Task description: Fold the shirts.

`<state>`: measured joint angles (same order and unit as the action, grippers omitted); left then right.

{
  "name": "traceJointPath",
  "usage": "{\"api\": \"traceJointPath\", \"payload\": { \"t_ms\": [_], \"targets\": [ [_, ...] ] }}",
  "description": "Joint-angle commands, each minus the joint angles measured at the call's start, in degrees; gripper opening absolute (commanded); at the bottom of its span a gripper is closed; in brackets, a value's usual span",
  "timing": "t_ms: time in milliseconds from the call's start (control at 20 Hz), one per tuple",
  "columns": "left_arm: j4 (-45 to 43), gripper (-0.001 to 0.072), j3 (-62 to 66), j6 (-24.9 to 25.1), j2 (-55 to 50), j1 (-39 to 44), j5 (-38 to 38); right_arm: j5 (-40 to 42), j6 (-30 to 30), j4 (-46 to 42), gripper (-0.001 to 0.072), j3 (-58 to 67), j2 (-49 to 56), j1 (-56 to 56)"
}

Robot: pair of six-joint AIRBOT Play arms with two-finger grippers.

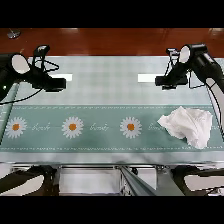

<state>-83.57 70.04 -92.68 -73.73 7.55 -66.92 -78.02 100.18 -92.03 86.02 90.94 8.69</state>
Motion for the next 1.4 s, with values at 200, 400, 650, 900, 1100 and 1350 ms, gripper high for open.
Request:
{"api": "traceJointPath", "payload": {
  "t_ms": [200,400,650,900,1100,1350],
  "targets": [
    [0.0,0.0024,-0.02,0.0,-0.02,-0.04,0.0,0.0,0.02,0.0,0.0031,0.04,0.02,0.0],
    [0.0,0.0024,-0.02,0.0,-0.02,-0.04,0.0,0.0,0.02,0.0,0.0031,0.04,0.02,0.0],
    [0.0,0.0024,-0.02,-0.02,-0.13,-0.04,1.44,0.04,0.04,0.02,0.0031,0.04,0.02,0.0],
    [0.24,0.0112,0.0,-0.04,-1.33,-0.02,11.19,4.63,2.47,-4.83,0.0624,0.07,-0.11,-0.04],
    [3.06,0.07,-0.07,3.21,0.09,0.44,4.33,-2.84,-0.31,-13.99,0.0619,0.02,-5.55,-2.21],
    [4.79,0.07,-11.1,0.46,16.33,6.93,3.67,-2.03,4.17,-13.2,0.0619,-17.49,-26.91,-17.0]
  ]
}}
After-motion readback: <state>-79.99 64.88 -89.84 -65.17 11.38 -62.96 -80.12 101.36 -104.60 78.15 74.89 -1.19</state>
